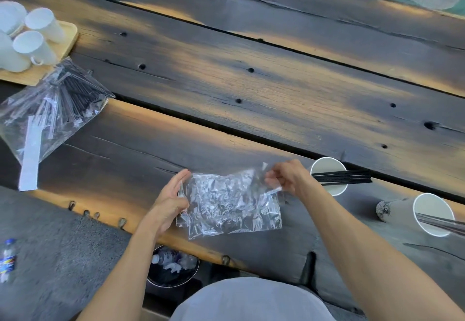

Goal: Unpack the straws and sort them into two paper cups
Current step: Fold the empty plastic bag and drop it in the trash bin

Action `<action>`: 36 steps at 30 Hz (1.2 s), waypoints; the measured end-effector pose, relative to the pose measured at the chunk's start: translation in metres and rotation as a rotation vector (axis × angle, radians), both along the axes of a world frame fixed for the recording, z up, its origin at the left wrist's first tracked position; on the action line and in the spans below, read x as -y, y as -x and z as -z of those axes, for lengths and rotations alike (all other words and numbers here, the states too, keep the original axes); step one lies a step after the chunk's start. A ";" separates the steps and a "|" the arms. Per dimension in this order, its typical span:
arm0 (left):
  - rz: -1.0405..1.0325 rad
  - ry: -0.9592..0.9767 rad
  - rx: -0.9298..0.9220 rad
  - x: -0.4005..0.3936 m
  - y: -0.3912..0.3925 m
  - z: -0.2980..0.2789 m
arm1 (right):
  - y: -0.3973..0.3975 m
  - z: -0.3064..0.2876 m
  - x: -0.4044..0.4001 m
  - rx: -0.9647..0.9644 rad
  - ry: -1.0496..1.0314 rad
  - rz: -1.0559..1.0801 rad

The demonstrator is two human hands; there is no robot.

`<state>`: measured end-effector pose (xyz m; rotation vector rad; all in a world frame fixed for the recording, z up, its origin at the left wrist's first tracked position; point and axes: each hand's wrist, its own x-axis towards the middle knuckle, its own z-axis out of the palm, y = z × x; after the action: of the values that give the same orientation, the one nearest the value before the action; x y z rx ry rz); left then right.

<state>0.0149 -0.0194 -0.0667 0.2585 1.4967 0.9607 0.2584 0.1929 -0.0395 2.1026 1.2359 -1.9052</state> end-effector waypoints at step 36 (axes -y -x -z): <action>-0.253 -0.020 0.148 -0.004 0.019 0.008 | 0.018 0.041 -0.008 -0.257 0.048 0.190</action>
<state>-0.0039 -0.0152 -0.0747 0.0099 1.4057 1.1705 0.2400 0.2009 -0.0805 2.0686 1.0460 -2.3223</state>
